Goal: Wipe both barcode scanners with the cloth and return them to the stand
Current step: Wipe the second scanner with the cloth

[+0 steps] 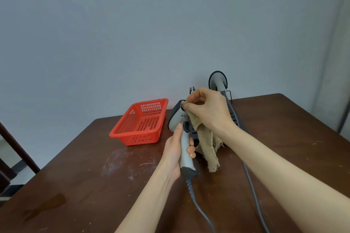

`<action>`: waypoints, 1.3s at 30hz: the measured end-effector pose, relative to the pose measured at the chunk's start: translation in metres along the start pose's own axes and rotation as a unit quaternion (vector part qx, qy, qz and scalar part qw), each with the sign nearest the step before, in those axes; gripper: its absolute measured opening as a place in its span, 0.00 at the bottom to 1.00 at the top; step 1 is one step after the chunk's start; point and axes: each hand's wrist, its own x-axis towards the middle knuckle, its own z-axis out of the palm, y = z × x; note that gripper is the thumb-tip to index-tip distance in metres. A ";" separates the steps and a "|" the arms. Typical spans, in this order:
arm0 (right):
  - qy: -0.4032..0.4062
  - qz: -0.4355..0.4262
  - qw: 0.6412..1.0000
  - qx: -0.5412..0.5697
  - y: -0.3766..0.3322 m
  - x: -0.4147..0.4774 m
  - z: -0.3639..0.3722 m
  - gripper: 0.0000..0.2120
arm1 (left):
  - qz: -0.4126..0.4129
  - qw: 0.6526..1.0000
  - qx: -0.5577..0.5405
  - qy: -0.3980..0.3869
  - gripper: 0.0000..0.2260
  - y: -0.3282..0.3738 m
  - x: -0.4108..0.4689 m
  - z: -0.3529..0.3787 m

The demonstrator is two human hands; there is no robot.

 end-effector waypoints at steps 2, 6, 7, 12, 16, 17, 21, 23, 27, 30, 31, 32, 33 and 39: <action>0.000 -0.006 1.000 -0.002 0.001 0.000 0.001 0.04 | 0.000 1.000 -0.001 0.003 0.16 0.001 0.000 -0.001; 0.009 -0.017 0.999 -0.027 0.003 0.002 0.002 0.06 | 0.000 1.000 0.000 -0.005 0.16 0.001 0.000 -0.001; -0.001 -0.021 1.000 -0.023 0.002 0.003 0.001 0.06 | 0.002 1.000 0.001 -0.007 0.16 0.001 0.000 -0.001; -0.076 -0.050 0.996 -0.008 0.002 0.007 -0.007 0.10 | 0.008 1.000 0.015 -0.006 0.16 0.003 0.000 -0.005; -0.117 -0.124 0.980 -0.100 0.003 0.011 -0.011 0.11 | 0.016 0.999 0.039 -0.002 0.17 0.004 0.001 -0.010; -0.126 -0.141 0.974 -0.122 0.002 0.012 -0.012 0.12 | 0.019 0.999 0.047 0.002 0.17 0.005 0.002 -0.010; -0.153 -0.188 0.945 -0.219 0.003 0.013 -0.014 0.14 | 0.028 0.997 0.068 0.016 0.17 0.007 0.000 -0.012; -0.160 -0.186 0.934 -0.261 0.005 0.014 -0.015 0.13 | 0.031 0.997 0.072 0.020 0.16 0.010 -0.002 -0.014; -0.162 -0.185 0.920 -0.306 0.008 0.013 -0.014 0.12 | 0.029 0.997 0.067 0.024 0.16 0.013 -0.005 -0.017; -0.141 -0.123 0.909 -0.373 0.013 0.014 -0.014 0.11 | 0.023 0.999 0.039 0.028 0.15 0.014 -0.006 -0.020; -0.136 -0.091 0.900 -0.404 0.016 0.015 -0.015 0.11 | 0.023 0.999 0.020 0.028 0.15 0.015 -0.006 -0.021; -0.133 -0.055 0.904 -0.403 0.021 0.015 -0.016 0.12 | 0.025 0.999 0.003 0.028 0.15 0.017 -0.005 -0.023; -0.135 -0.015 0.922 -0.364 0.025 0.015 -0.018 0.13 | 0.026 0.999 -0.008 0.026 0.15 0.019 -0.004 -0.024; -0.167 0.073 0.943 -0.280 0.039 0.015 -0.011 0.16 | 0.018 0.999 -0.020 0.018 0.15 0.023 -0.001 -0.028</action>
